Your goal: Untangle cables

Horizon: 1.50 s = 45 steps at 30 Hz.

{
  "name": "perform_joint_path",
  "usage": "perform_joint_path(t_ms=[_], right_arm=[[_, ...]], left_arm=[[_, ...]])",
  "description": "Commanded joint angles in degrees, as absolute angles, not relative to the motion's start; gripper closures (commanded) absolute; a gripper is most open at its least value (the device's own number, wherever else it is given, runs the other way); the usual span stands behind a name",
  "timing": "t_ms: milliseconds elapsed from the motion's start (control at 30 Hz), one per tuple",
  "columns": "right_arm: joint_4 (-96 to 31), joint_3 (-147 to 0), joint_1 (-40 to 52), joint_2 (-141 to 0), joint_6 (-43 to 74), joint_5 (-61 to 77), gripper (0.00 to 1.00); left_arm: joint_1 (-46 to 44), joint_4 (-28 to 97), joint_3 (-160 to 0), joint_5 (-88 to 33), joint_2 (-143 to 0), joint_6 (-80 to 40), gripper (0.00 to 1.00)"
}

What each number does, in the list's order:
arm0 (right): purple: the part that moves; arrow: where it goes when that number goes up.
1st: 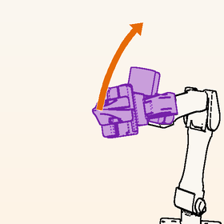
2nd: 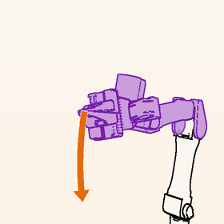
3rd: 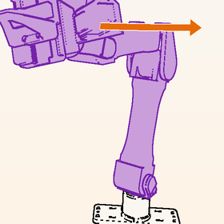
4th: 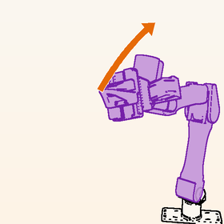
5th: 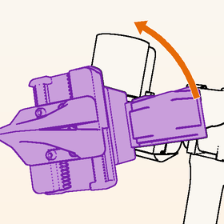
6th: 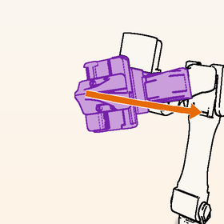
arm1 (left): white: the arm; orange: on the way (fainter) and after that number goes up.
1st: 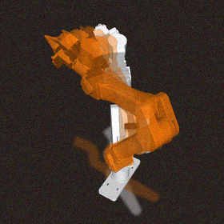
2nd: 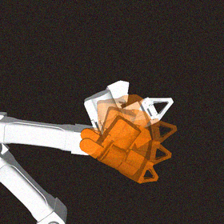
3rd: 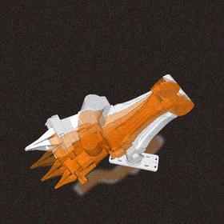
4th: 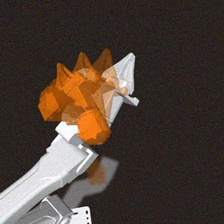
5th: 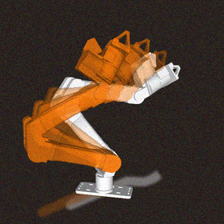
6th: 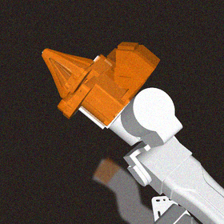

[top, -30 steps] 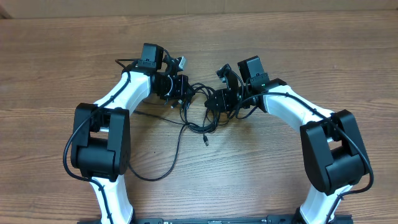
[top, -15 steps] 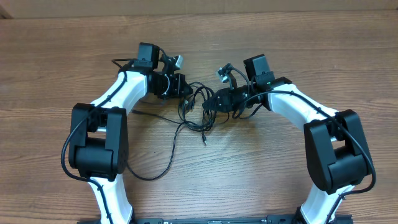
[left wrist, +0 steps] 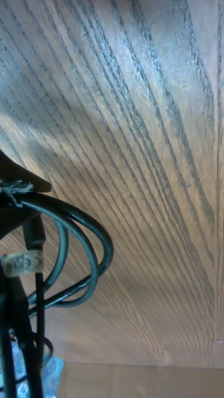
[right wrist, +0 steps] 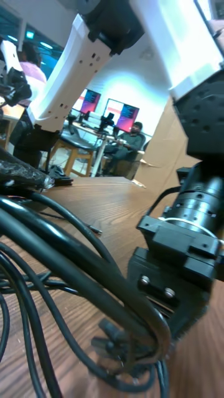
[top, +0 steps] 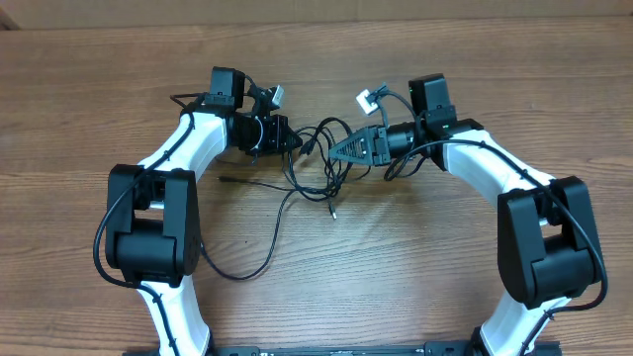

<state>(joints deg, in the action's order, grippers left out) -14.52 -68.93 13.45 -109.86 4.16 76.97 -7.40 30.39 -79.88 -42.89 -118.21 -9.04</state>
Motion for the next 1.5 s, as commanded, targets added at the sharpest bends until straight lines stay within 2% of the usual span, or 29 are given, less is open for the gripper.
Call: perform_joint_path(t_ms=[0, 300, 667, 1000, 1200, 1333, 1467], right_arm=[[-12.9, -69.5, 11.8, -107.4, 8.4, 78.2, 0.96], [-9.8, -69.5, 11.2, -107.4, 24.8, 58.5, 0.96], [-8.4, -69.4, 11.2, -107.4, 36.3, 45.9, 0.96], [-29.3, -69.4, 11.2, -107.4, 36.7, 19.1, 0.96], [-37.1, -69.3, 11.2, -107.4, 36.8, 13.0, 0.96], [-40.2, -68.9, 11.2, -107.4, 43.2, 11.8, 0.96], [-43.9, -68.2, 11.9, -107.4, 56.8, 11.8, 0.96]], left_arm=[[-7.1, 30.2, -81.1, -43.1, -118.7, -8.3, 0.96], [-7.1, 30.2, -81.1, -43.1, -118.7, -8.3, 0.96], [-6.9, 30.2, -81.1, -41.8, -118.7, -8.3, 0.96], [-6.0, 30.2, -81.1, -41.6, -118.7, -8.3, 0.96], [-6.0, 30.2, -81.1, -41.6, -118.7, -8.3, 0.96], [-6.0, 30.2, -81.1, -41.6, -118.7, -8.3, 0.96], [-6.0, 30.1, -81.1, -41.6, -118.7, -8.3, 0.96]])
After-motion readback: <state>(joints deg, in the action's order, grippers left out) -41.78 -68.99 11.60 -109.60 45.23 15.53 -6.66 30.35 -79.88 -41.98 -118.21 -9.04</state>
